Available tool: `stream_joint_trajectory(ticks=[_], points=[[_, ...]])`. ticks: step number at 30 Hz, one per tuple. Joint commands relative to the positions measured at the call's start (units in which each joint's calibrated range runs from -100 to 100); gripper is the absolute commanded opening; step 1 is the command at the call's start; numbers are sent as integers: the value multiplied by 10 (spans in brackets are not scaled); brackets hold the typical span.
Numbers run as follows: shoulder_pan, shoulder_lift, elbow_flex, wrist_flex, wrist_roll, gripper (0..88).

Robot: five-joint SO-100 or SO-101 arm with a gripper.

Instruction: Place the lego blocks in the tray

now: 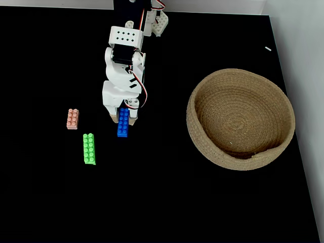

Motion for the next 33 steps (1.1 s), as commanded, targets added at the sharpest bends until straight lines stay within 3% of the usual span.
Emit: stream_joint_trajectory(ticks=[1,7,16,25,33], points=[[4,-27,-17,-6,1,0],[-12,-126,-53,26,-2,0],[-135,-210,-201,138,-65,0],[-302,-178,-281,197,-116,0],[-379,-97,-281,197,-131,0]])
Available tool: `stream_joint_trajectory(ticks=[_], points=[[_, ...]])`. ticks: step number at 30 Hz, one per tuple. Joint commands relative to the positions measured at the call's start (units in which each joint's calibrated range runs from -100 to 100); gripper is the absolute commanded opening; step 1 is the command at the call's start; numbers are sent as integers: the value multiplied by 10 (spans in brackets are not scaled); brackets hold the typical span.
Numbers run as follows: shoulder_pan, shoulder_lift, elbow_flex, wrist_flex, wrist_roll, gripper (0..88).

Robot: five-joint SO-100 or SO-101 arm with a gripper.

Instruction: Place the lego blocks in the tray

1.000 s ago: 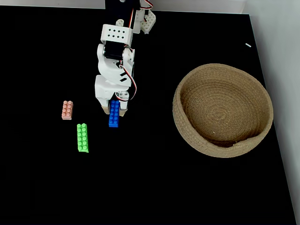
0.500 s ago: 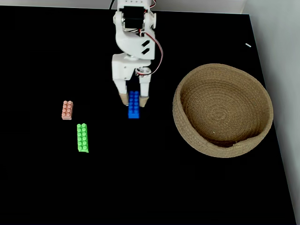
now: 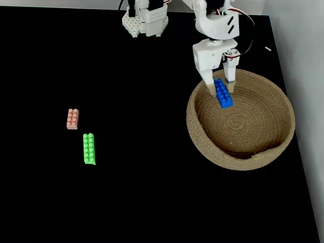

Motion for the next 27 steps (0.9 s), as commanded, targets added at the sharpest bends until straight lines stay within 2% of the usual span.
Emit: stream_joint_trajectory(ticks=[1,3,4,8,11,17,22,27], points=[[-30,16,-37,0,-6,3],[-40,31,-39,-2,-10,125],[-44,38,-40,-5,-14,221],[-53,48,-43,-7,-22,305],[-51,46,-47,8,-20,343],[4,-8,-28,31,0,322],[126,-70,49,33,35,318],[273,-81,107,11,92,334]])
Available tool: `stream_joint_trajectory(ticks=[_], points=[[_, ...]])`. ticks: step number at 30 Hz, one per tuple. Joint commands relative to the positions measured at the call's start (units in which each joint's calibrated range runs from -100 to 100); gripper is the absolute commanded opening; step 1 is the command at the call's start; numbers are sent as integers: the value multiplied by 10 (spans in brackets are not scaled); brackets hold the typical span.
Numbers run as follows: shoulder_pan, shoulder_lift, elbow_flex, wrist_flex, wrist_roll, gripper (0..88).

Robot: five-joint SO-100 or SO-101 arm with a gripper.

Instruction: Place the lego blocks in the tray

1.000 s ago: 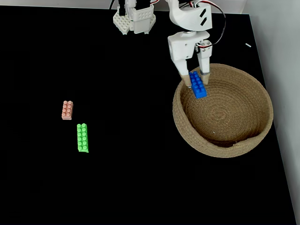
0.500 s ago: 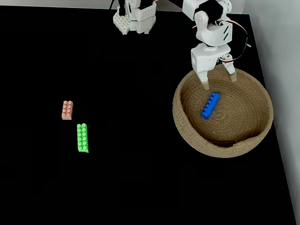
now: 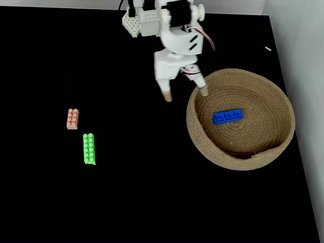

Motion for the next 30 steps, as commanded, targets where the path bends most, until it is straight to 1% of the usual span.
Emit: stream_joint_trajectory(ticks=[1,5,8,11,18,21,30], points=[[126,-48,18,-33,41,337],[210,-14,23,-77,68,353],[248,16,-8,-87,80,352],[270,45,-52,-97,88,348],[288,115,-123,-143,120,344],[288,141,-144,-143,132,335],[288,190,-151,-177,175,335]])
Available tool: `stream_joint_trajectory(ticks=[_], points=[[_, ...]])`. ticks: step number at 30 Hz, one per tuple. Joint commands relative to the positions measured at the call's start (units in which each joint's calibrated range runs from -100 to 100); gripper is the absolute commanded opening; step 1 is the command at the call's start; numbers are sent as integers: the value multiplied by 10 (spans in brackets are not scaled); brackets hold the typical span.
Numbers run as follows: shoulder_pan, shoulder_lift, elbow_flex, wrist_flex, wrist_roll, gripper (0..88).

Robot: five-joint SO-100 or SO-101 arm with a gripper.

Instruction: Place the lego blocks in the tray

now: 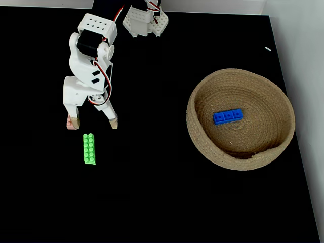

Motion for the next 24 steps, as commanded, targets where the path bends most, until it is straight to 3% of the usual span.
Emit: stream_joint_trajectory(ticks=[1,24], points=[[5,-2,-44,-17,17,336],[14,99,-120,-53,52,333]])
